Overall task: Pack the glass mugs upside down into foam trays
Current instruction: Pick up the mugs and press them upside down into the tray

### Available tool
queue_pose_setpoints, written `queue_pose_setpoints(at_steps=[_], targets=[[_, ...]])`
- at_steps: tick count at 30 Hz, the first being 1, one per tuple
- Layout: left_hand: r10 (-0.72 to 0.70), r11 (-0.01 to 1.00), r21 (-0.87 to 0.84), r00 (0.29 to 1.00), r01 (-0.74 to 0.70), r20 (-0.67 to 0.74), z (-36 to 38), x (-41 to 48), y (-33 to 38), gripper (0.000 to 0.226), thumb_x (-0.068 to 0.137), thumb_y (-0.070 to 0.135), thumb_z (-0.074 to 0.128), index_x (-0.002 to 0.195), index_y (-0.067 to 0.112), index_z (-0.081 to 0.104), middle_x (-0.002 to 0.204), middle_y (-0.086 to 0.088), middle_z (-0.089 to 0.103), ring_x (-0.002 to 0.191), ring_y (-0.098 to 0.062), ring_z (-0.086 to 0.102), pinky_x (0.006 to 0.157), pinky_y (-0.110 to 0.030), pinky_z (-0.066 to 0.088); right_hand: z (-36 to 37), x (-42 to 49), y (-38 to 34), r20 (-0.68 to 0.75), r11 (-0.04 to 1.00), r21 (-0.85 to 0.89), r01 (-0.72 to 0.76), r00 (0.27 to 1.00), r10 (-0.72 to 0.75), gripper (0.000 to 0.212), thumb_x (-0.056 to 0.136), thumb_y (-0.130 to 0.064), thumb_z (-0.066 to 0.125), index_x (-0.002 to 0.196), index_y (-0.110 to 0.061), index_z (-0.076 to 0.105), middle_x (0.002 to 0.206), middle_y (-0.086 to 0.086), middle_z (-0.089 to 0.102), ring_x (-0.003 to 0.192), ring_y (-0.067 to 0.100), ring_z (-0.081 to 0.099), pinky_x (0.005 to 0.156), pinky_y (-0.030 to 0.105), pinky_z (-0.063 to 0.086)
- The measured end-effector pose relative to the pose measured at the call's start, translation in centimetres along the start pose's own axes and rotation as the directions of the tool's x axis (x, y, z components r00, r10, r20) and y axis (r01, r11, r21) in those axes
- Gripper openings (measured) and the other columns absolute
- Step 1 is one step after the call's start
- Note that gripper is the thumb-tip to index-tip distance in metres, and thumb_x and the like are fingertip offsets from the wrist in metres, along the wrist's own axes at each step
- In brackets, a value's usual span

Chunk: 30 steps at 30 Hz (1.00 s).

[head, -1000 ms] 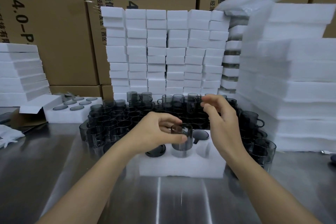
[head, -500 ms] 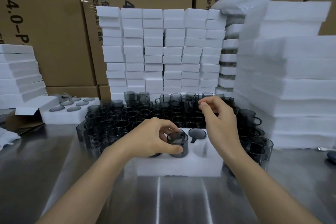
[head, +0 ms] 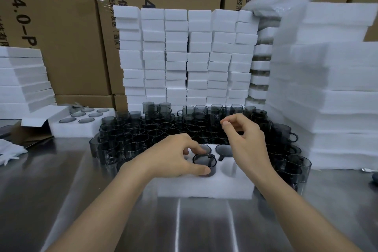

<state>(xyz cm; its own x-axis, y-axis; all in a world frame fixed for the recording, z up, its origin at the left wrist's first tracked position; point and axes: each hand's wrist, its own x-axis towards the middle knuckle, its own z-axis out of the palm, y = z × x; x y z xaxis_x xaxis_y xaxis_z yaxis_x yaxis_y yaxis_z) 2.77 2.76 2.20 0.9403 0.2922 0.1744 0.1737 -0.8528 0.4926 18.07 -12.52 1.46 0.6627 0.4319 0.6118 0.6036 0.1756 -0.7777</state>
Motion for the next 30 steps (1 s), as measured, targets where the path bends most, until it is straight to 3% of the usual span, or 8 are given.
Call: queue_pose_setpoints(at_steps=[5,7,10,12,16,21,26,30], targets=[[-0.008,1.0,0.031,1.0,0.007,0.027,0.3,0.0,-0.2,0.045,0.078,0.065,0.086,0.117,0.043,0.077,0.109,0.044,0.058,0.102,0.007,0.057,0.086,-0.021,0.051,0.1,0.0,0.2,0.073,0.996,-0.091,0.011,0.997,-0.004,0.014,0.101,-0.02,0.067,0.091,-0.028,0.074,0.084,-0.009,0.074,0.079,0.001,0.066,0.07,0.009,0.048],[0.009,0.999,0.049,0.999,-0.011,0.04,0.2,-0.1,-0.1,0.05,0.078,0.07,0.081,0.118,0.041,0.078,0.107,0.051,0.055,0.1,0.007,0.057,0.085,-0.029,0.055,-0.2,0.2,0.6,0.211,0.984,-0.18,-0.015,0.976,0.053,0.014,0.099,-0.023,0.07,0.087,-0.028,0.075,0.08,-0.005,0.075,0.07,0.005,0.068,0.065,0.016,0.052],[0.025,0.996,0.089,1.0,-0.026,0.015,-0.2,-0.1,0.1,0.051,0.075,0.079,0.068,0.112,0.046,0.077,0.107,0.0,0.071,0.1,-0.03,0.066,0.086,-0.051,0.058,-0.5,0.6,1.1,0.433,0.903,-0.429,0.005,0.879,0.201,0.018,0.097,-0.032,0.075,0.08,-0.027,0.076,0.078,0.003,0.076,0.061,0.005,0.063,0.06,0.021,0.049],[0.017,0.998,0.063,1.0,-0.016,-0.011,-0.5,-0.4,0.3,0.038,0.072,0.079,0.068,0.105,0.062,0.073,0.113,-0.023,0.067,0.098,-0.034,0.066,0.089,-0.055,0.058,-0.5,0.6,1.5,0.486,0.877,-0.48,0.028,0.84,0.239,0.021,0.094,-0.035,0.079,0.076,-0.026,0.075,0.076,0.001,0.076,0.055,0.0,0.056,0.054,0.015,0.044],[0.002,1.0,0.026,1.0,-0.002,0.005,-0.6,-0.6,0.3,0.028,0.067,0.081,0.069,0.094,0.074,0.069,0.116,-0.011,0.067,0.106,-0.031,0.066,0.098,-0.057,0.057,-0.7,1.0,1.9,0.5,0.886,-0.462,0.045,0.838,0.218,0.02,0.091,-0.037,0.083,0.073,-0.029,0.076,0.071,-0.006,0.074,0.056,-0.002,0.056,0.054,0.014,0.044],[-0.024,0.997,0.067,0.999,0.023,0.02,-0.1,-0.2,-0.2,0.038,0.082,0.065,0.081,0.115,0.046,0.078,0.113,0.018,0.059,0.104,-0.001,0.059,0.098,-0.039,0.056,0.0,0.5,2.5,0.493,0.851,-0.52,0.073,0.839,0.23,0.023,0.091,-0.041,0.081,0.076,-0.028,0.069,0.073,-0.007,0.072,0.064,0.006,0.059,0.069,0.038,0.055],[-0.015,0.997,0.071,1.0,0.013,0.022,0.1,0.0,-0.5,0.038,0.085,0.061,0.082,0.119,0.043,0.078,0.109,0.028,0.054,0.101,0.009,0.055,0.096,-0.03,0.054,0.0,0.5,2.6,0.511,0.86,-0.504,0.078,0.829,0.225,0.024,0.091,-0.04,0.08,0.077,-0.027,0.067,0.078,-0.001,0.072,0.063,0.008,0.055,0.066,0.036,0.05],[0.006,0.995,0.095,0.999,-0.01,0.035,-0.1,0.0,-0.6,0.041,0.082,0.069,0.077,0.116,0.045,0.079,0.108,0.015,0.064,0.095,-0.002,0.061,0.094,-0.042,0.058,0.0,0.5,2.8,0.505,0.854,-0.513,0.084,0.834,0.222,0.023,0.091,-0.042,0.08,0.078,-0.027,0.068,0.079,-0.002,0.072,0.072,0.017,0.062,0.071,0.042,0.054]])
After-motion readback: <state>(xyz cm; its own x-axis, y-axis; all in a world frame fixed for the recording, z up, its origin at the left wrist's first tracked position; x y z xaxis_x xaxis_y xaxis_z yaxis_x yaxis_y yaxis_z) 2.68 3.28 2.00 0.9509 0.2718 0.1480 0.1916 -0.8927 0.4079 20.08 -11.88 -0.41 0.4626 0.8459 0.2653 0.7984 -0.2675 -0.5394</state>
